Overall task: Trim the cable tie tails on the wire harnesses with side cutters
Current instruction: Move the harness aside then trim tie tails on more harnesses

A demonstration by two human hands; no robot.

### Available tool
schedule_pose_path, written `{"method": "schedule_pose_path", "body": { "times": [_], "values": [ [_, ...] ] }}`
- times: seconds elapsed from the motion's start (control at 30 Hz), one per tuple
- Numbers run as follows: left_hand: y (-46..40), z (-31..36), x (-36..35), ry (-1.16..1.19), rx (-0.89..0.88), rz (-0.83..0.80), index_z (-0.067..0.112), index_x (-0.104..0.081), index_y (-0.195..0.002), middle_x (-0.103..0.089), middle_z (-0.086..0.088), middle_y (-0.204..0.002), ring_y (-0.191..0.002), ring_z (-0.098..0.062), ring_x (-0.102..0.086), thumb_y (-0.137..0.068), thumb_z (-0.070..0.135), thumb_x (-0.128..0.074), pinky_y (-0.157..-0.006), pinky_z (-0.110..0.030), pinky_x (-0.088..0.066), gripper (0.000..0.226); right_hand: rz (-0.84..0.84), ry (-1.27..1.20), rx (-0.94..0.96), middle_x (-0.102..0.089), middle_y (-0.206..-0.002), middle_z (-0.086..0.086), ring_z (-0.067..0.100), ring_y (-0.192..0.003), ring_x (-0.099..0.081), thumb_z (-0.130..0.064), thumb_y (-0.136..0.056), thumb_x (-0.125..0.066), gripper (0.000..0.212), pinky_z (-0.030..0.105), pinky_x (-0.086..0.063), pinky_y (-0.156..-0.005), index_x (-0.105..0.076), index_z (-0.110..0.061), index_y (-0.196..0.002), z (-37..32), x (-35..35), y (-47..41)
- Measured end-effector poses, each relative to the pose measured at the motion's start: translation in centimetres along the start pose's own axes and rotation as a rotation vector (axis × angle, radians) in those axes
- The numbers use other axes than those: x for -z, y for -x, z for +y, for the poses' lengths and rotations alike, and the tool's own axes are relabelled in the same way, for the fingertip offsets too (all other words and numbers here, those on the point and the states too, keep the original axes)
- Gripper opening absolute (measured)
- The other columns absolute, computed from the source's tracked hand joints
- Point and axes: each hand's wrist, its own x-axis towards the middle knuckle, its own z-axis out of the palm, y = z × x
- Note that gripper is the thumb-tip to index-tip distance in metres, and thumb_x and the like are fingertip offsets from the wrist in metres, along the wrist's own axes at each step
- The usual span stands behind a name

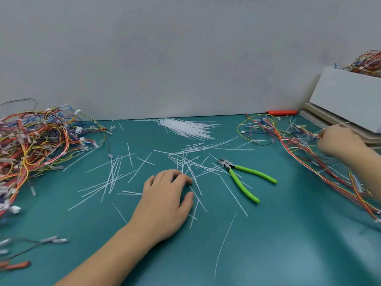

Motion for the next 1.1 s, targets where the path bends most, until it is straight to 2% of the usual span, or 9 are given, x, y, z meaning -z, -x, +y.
{"method": "schedule_pose_path", "body": {
  "times": [0.1,0.23,0.3,0.4,0.53,0.63,0.77,0.97,1.1],
  "values": [
    [0.0,-0.1,-0.1,-0.003,-0.003,0.004,0.042,-0.053,-0.127,-0.043,0.022,-0.132,-0.134,-0.001,-0.032,-0.102,0.048,-0.044,-0.12,-0.034,-0.019,0.028,-0.014,0.218,-0.069,-0.054,-0.128,0.023,0.045,-0.123,-0.052,-0.021,-0.095,-0.063,0.037,0.055,-0.043,-0.102,-0.06,-0.003,-0.128,-0.7,-0.7,1.0],
    [0.0,0.0,-0.1,0.0,-0.007,0.012,0.042,-0.054,-0.127,-0.044,0.021,-0.132,-0.134,-0.002,-0.034,-0.102,0.047,-0.045,-0.119,-0.032,-0.019,0.027,0.434,0.156,0.282,-0.056,-0.116,0.026,0.046,-0.112,-0.049,-0.02,-0.09,-0.07,0.023,0.054,-0.044,-0.09,-0.074,-0.009,-0.11,-2.4,-2.8,3.1],
    [-0.1,0.0,-0.1,-0.003,-0.009,0.014,0.042,-0.054,-0.126,-0.045,0.022,-0.132,-0.134,-0.002,-0.034,-0.102,0.047,-0.045,-0.118,-0.031,-0.019,0.027,0.359,0.188,0.366,-0.062,-0.111,0.019,0.043,-0.109,-0.05,-0.028,-0.092,-0.068,0.02,0.049,-0.045,-0.088,-0.075,-0.014,-0.104,-3.5,-4.1,4.0],
    [0.0,0.0,-0.1,0.002,-0.007,0.01,0.042,-0.054,-0.127,-0.044,0.022,-0.131,-0.134,-0.001,-0.033,-0.102,0.047,-0.044,-0.119,-0.032,-0.018,0.027,0.11,0.356,0.213,-0.066,-0.119,0.011,0.039,-0.122,-0.047,-0.05,-0.097,-0.059,0.033,0.049,-0.039,-0.101,-0.07,-0.02,-0.108,-4.6,-5.2,3.8],
    [0.0,-0.1,0.0,0.01,-0.014,0.018,0.041,-0.054,-0.126,-0.045,0.022,-0.13,-0.133,-0.001,-0.034,-0.102,0.047,-0.046,-0.119,-0.032,-0.019,0.026,0.042,0.295,0.164,-0.065,-0.119,0.015,0.039,-0.126,-0.044,-0.034,-0.098,-0.061,0.017,0.053,-0.037,-0.102,-0.061,-0.017,-0.095,-4.7,-5.3,2.2],
    [-0.1,-0.2,-0.1,0.002,-0.011,0.014,0.041,-0.054,-0.126,-0.044,0.022,-0.13,-0.133,-0.001,-0.034,-0.102,0.047,-0.045,-0.119,-0.032,-0.018,0.026,-0.041,0.298,0.125,-0.062,-0.126,0.017,0.04,-0.127,-0.044,-0.047,-0.095,-0.066,0.03,0.053,-0.036,-0.104,-0.057,-0.019,-0.092,-5.0,-4.2,1.5],
    [0.0,-0.1,0.0,0.01,-0.01,0.012,0.042,-0.054,-0.126,-0.044,0.022,-0.131,-0.133,0.0,-0.033,-0.102,0.047,-0.045,-0.118,-0.031,-0.017,0.027,-0.057,0.281,0.14,-0.06,-0.127,0.017,0.04,-0.128,-0.042,-0.036,-0.098,-0.059,0.022,0.055,-0.032,-0.107,-0.055,-0.016,-0.093,-4.9,-3.9,1.1],
    [0.0,0.0,0.0,0.005,-0.011,0.016,0.041,-0.055,-0.126,-0.045,0.021,-0.13,-0.133,-0.002,-0.035,-0.102,0.047,-0.045,-0.118,-0.032,-0.019,0.026,0.474,0.165,0.23,-0.06,-0.12,0.028,0.046,-0.118,-0.044,-0.024,-0.1,-0.052,0.036,0.059,-0.035,-0.102,-0.068,0.007,-0.107,-4.4,-0.6,-0.2],
    [0.0,0.0,0.0,0.002,-0.011,0.015,0.042,-0.054,-0.126,-0.044,0.022,-0.13,-0.133,-0.001,-0.034,-0.102,0.047,-0.044,-0.119,-0.032,-0.018,0.027,0.717,0.096,0.274,-0.049,-0.135,0.027,0.05,-0.133,-0.036,-0.017,-0.1,-0.052,0.027,0.068,-0.027,-0.107,-0.069,0.004,-0.104,-4.1,5.0,-1.7]
  ]
}}
